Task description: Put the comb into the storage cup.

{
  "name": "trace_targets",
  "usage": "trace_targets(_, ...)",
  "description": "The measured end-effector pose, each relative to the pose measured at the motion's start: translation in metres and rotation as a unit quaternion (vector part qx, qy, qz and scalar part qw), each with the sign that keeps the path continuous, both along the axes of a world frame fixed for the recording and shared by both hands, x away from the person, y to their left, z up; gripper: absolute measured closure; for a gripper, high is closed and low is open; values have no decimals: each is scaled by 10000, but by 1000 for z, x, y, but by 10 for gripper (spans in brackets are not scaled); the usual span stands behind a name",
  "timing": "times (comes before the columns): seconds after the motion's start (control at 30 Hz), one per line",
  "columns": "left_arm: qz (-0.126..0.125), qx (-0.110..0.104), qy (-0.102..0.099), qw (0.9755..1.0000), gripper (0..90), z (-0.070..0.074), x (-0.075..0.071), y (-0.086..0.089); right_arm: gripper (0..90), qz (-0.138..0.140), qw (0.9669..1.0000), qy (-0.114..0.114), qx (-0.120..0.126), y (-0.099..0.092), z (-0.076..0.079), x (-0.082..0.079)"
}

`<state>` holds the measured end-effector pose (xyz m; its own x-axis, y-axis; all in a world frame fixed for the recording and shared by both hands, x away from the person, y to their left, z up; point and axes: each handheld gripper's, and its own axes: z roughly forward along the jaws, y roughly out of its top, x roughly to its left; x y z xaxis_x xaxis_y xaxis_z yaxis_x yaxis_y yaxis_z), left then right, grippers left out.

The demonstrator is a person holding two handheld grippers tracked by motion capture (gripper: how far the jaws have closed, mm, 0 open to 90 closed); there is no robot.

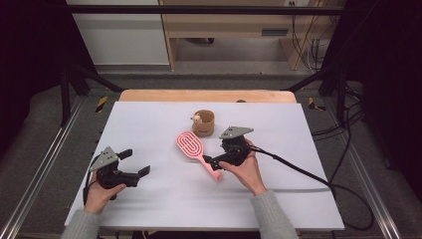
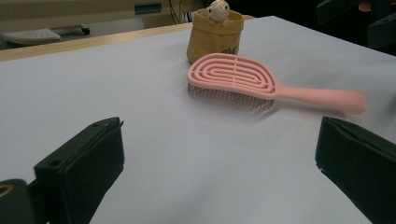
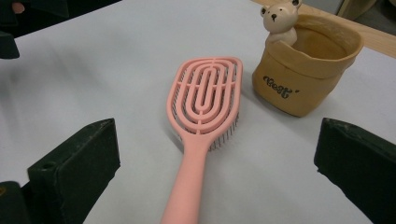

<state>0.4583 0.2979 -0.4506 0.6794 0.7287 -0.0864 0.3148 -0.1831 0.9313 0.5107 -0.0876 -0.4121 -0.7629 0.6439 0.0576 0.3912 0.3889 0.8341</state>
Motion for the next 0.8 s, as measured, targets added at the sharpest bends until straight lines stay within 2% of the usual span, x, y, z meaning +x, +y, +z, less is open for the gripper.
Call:
trace_targets(0.6, 6, 8, 6, 10000, 10, 0, 0, 0, 6, -63, 9999, 89, -48, 6, -9, 9)
trace_targets(0.8, 9, 5, 7, 10000, 10, 0, 0, 0, 5, -73, 10000, 66, 5, 7, -10, 11)
